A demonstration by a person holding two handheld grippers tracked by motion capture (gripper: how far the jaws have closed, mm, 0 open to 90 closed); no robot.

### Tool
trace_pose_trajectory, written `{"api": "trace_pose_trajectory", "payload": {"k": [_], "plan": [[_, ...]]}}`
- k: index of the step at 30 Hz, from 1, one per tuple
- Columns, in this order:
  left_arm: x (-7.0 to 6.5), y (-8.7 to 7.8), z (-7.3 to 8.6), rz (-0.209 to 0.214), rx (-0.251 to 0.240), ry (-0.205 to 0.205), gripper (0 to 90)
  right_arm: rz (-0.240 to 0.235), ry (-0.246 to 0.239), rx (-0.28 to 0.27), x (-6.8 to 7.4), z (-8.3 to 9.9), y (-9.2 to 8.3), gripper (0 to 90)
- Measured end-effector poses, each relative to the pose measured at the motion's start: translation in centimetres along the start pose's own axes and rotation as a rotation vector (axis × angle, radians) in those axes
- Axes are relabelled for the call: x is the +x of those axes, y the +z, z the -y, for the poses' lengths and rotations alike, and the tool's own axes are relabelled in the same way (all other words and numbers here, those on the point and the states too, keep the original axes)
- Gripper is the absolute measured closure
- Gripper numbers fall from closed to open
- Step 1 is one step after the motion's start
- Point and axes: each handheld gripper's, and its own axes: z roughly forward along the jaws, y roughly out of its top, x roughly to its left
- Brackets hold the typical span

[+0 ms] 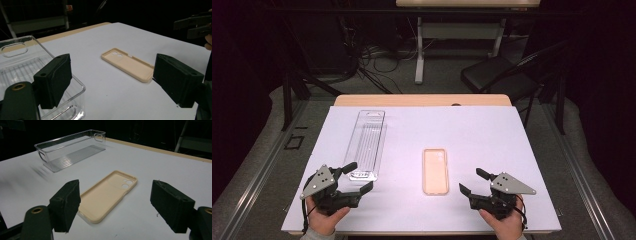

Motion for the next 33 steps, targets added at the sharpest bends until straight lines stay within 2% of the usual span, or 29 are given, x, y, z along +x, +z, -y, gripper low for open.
{"api": "trace_pose_trajectory", "payload": {"k": [5, 15, 21, 25, 27, 28, 30, 33], "plan": [[0.0, 0.1, 0.0, 0.002, 0.008, -0.008, 15.3, 0.001, -0.006, 0.005, 0.1, 0.0, 0.0, 23.7], [-0.2, 0.2, 0.0, 0.000, 0.028, 0.005, 15.3, 0.004, -0.008, 0.005, 0.1, -0.1, 0.1, 22.8], [-0.3, 0.4, -0.1, -0.001, 0.059, -0.002, 15.4, 0.002, -0.014, 0.018, 0.2, -0.2, 0.2, 21.8], [-0.2, 1.3, 0.1, 0.009, 0.141, -0.021, 15.8, 0.006, -0.006, 0.042, 0.1, -0.2, 0.3, 21.8], [-0.2, 1.5, 0.1, 0.006, 0.158, -0.018, 15.8, 0.004, -0.001, 0.051, 0.1, -0.2, 0.4, 21.8], [-0.3, 1.9, 0.2, 0.008, 0.191, -0.013, 15.8, 0.006, 0.000, 0.081, 0.0, -0.2, 0.7, 21.8], [-0.3, 2.1, 0.2, 0.008, 0.205, -0.014, 15.8, 0.007, -0.001, 0.101, 0.0, -0.2, 0.9, 21.9], [-0.5, 2.7, 0.3, 0.016, 0.267, -0.016, 15.8, 0.008, 0.003, 0.152, 0.0, -0.1, 1.2, 21.8]]}}
